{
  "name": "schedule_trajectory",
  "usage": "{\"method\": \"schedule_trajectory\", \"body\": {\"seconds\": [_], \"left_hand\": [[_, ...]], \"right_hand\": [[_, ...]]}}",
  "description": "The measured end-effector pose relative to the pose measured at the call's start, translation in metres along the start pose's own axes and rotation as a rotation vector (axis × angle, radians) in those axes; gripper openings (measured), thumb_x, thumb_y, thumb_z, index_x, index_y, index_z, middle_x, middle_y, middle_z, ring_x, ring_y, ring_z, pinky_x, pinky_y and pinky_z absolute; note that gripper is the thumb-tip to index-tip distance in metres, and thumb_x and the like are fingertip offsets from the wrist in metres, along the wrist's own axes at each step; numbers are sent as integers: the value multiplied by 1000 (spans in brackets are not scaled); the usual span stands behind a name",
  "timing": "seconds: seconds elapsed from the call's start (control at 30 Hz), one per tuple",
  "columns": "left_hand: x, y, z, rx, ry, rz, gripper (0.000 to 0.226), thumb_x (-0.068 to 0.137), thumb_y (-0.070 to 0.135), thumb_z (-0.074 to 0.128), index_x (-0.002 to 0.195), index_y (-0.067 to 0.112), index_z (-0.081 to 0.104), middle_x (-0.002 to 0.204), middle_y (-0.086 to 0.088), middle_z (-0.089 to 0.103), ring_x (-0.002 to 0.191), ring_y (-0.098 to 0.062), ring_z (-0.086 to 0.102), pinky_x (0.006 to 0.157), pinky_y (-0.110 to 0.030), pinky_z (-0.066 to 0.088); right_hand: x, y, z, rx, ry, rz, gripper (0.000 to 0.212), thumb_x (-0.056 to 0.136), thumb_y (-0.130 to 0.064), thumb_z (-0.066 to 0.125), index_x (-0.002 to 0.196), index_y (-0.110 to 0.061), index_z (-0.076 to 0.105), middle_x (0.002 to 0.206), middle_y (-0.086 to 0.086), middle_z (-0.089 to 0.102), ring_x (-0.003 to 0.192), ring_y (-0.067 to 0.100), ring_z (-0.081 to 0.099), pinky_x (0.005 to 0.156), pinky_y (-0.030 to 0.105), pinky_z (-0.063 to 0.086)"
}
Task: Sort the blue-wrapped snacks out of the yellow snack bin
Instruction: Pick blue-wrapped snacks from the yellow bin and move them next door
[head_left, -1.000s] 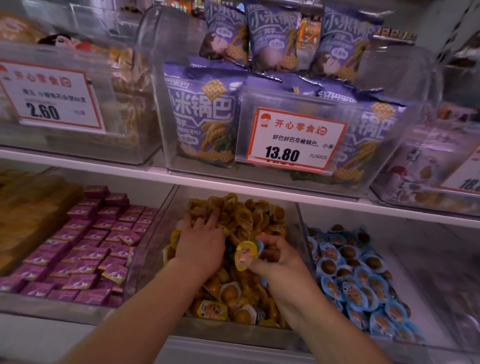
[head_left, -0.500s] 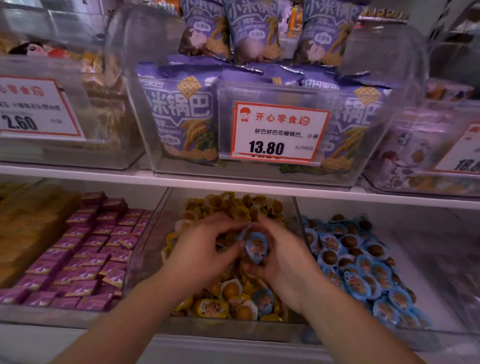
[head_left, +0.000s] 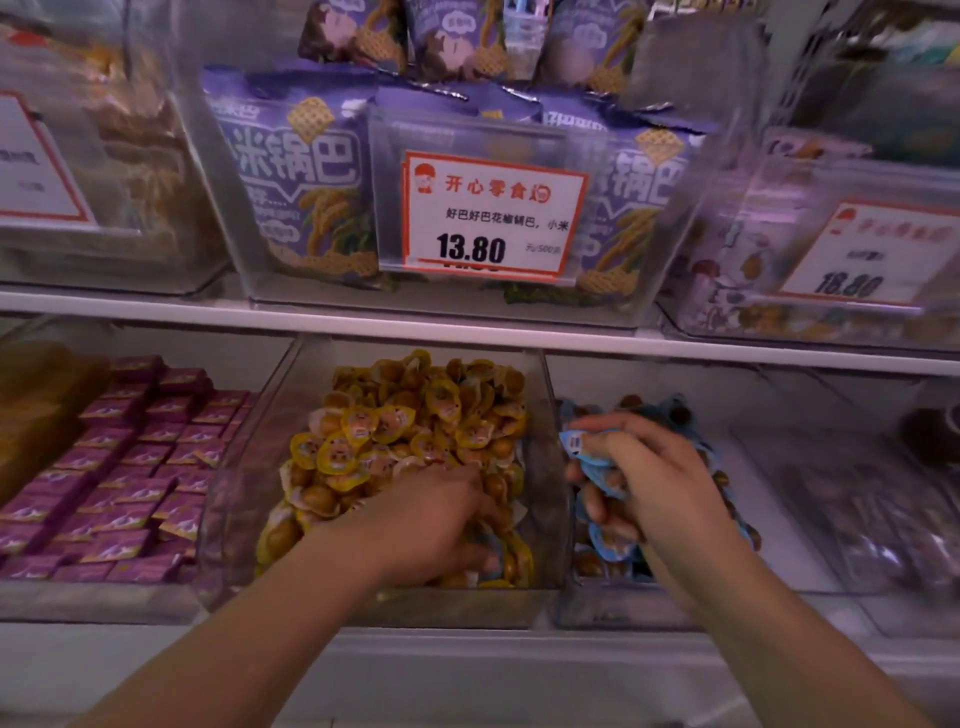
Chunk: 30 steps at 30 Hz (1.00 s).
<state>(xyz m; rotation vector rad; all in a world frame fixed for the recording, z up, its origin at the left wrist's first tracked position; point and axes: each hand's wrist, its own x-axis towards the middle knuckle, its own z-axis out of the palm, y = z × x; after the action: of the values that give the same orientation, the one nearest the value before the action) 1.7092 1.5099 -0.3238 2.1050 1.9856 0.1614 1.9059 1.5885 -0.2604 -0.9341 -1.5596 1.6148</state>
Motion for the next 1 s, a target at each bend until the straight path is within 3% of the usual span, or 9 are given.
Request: {"method": "schedule_trajectory", "body": {"seconds": [0.13,0.23,0.3,0.47,0.6,0.7,0.83,0.93,1.0], "left_hand": [[8,4,0,43,-53,9,37,80,61,64,114,44,63,116,13,47,109,-14,44,87,-36,34],[12,-3,-11,-4,150,-3,17,80,48,71,90,35,68,103,16,53,104,-11,52,87,-33,41],[14,-11,-16,-45,209,-20,18,79,48,73,87,32,70,100,15,56,101,-10,56,89,-33,44],[8,-2,-6,-7,-84,-49,45,61,76,65,96,49,64,131,23,37,115,-12,41,92,-35,35],[9,7,0,209,-19,-83,40,67,68,64,99,44,63,148,17,24,125,-20,38,106,-40,26],[8,9,1,236,-28,-89,30,69,57,65,93,41,60,142,14,31,122,-20,40,105,-40,29],[8,-1,-16,62,58,-66,18,75,42,73,80,36,57,115,17,51,107,-12,50,92,-36,43],[5,-1,-30,-340,337,-102,18,79,36,78,78,33,61,85,14,62,84,-2,58,76,-25,48],[5,16,-37,-641,564,-130,20,75,35,84,79,33,64,78,11,67,73,-3,62,64,-16,48]], "right_hand": [[3,10,-10,-46,70,47,34,96,-12,53,71,-26,71,62,8,65,41,19,48,36,22,31],[7,11,-14,-72,63,67,33,97,-14,53,71,-26,71,63,6,66,43,20,49,37,22,31],[9,11,-16,-54,57,75,33,97,-15,54,70,-26,70,64,6,67,43,21,49,37,22,31],[14,10,-17,-58,49,80,25,95,-17,56,75,-24,70,63,4,69,45,22,52,36,19,32],[15,16,-13,-113,10,67,18,93,-18,57,81,-22,70,65,2,70,45,20,54,36,19,34],[14,17,-11,-135,4,41,18,93,-18,57,82,-23,70,64,1,70,45,20,55,36,20,35],[12,17,-13,-117,25,57,14,94,-17,57,88,-18,70,64,1,70,45,19,55,36,19,35],[8,15,-14,-119,42,42,14,95,-15,56,90,-17,70,60,-2,67,45,20,56,36,20,36],[5,12,-13,-79,54,60,16,95,-14,57,89,-17,72,55,-4,64,44,19,57,35,21,34]]}}
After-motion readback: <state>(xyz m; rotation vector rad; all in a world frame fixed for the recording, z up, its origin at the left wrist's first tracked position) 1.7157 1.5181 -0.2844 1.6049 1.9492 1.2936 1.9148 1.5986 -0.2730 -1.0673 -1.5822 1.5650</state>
